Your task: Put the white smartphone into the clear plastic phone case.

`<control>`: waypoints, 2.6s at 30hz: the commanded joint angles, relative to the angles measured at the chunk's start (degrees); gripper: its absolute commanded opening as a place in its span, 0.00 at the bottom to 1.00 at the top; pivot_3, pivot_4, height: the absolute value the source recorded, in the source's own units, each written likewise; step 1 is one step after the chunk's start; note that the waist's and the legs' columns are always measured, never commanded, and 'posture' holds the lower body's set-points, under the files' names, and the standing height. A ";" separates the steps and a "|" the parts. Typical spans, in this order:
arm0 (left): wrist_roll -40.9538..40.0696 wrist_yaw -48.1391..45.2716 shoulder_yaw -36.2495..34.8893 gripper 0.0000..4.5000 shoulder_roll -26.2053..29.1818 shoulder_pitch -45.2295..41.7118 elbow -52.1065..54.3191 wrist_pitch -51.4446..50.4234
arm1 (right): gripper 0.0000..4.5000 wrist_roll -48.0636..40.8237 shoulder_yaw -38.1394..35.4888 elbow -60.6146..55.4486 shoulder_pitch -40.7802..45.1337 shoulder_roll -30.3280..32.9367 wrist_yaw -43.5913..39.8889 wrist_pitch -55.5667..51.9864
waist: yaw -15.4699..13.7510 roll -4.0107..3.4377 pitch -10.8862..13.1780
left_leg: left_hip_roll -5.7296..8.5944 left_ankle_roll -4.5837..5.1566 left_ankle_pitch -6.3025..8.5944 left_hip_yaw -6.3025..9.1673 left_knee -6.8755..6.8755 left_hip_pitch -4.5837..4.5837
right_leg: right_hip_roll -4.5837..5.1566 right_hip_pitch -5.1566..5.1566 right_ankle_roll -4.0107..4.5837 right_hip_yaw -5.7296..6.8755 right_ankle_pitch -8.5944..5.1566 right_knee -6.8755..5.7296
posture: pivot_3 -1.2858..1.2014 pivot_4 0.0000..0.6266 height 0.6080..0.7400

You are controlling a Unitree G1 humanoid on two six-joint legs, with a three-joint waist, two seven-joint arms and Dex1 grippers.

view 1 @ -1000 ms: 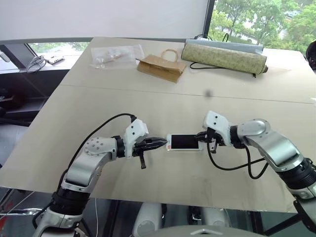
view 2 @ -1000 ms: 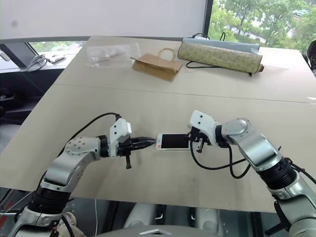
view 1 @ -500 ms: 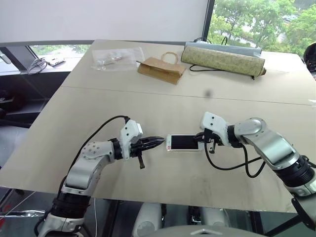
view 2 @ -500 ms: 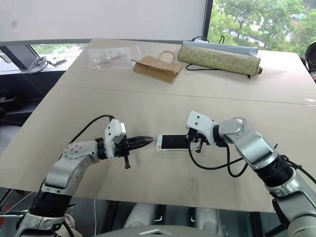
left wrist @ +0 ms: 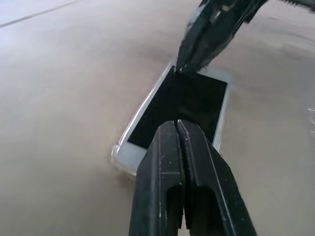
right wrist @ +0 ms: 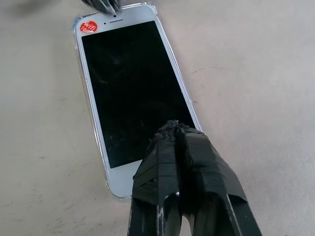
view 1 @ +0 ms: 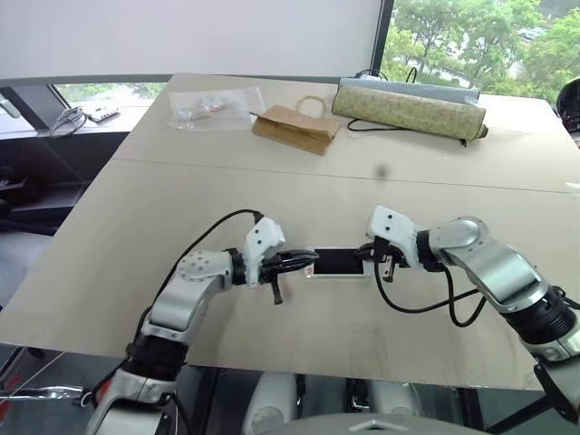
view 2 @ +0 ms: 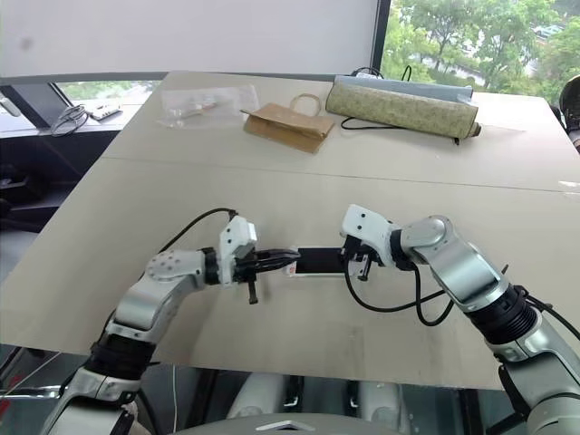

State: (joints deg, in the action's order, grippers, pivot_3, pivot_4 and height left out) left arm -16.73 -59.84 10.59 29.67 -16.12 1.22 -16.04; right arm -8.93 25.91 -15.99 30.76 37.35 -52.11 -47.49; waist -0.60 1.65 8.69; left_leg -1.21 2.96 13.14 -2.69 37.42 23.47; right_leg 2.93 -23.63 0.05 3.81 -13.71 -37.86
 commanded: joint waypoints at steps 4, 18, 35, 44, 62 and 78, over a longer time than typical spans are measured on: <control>4.94 0.12 3.57 0.01 -0.44 -3.06 -5.29 2.02 | 0.00 1.04 2.91 1.80 -2.08 -0.07 0.03 -2.70 | -0.05 -0.04 -0.09 | 0.00 0.00 0.00 0.01 -0.01 0.00 | -0.01 0.00 0.00 0.01 0.00 0.00 | 0.52 0.24 1.00; 4.42 -1.22 4.04 0.01 -0.15 -1.73 -4.14 1.66 | 0.00 -3.98 -8.04 -6.67 -1.83 0.89 2.24 -6.84 | -0.22 -0.24 -0.11 | 0.01 0.01 0.00 0.02 -0.01 0.25 | 0.06 -0.15 0.00 0.03 0.01 0.12 | 0.52 0.24 1.00; 5.06 -0.81 4.47 0.01 -0.91 -1.73 -4.87 2.73 | 0.00 -0.40 1.71 1.09 0.72 2.57 -0.59 -4.98 | -0.19 -0.29 -0.09 | 0.03 0.04 0.02 0.02 -0.02 0.18 | 0.04 -0.09 -0.03 0.06 0.00 0.14 | 0.52 0.24 1.00; 4.85 -0.30 4.77 0.01 -1.36 -1.27 -4.33 2.02 | 0.00 5.01 9.77 9.96 1.47 2.91 -3.77 -1.46 | -0.16 -0.22 -0.61 | 0.03 0.04 0.03 0.02 -0.03 -0.14 | 0.04 0.14 0.01 0.04 -0.15 0.15 | 0.52 0.24 1.00; 5.63 2.28 5.50 0.01 -3.32 0.51 -2.78 0.65 | 0.00 4.10 12.04 3.03 0.16 4.57 -3.25 -13.35 | -0.39 -0.57 -1.50 | 0.04 -0.04 0.21 0.00 -0.75 -0.59 | 0.33 0.64 0.23 0.08 -0.15 1.04 | 0.52 0.24 1.00; 7.10 8.19 10.25 0.01 -8.25 3.06 3.59 -5.72 | 0.00 3.19 7.49 1.53 -6.94 6.46 0.84 -13.18 | -0.95 -0.40 -2.35 | 0.10 0.03 0.38 -0.15 -0.98 -0.58 | 1.22 1.12 -0.08 1.22 -0.33 1.63 | 0.52 0.24 1.00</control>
State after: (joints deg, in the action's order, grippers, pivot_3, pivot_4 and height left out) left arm -10.62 -52.00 19.02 21.40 -14.20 4.69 -20.62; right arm -6.18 28.88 -19.23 30.13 42.87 -51.76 -57.40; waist -1.55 1.25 6.34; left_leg -1.11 2.99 13.52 -2.83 36.43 22.89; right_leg 4.14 -22.50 -0.04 5.07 -14.03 -36.19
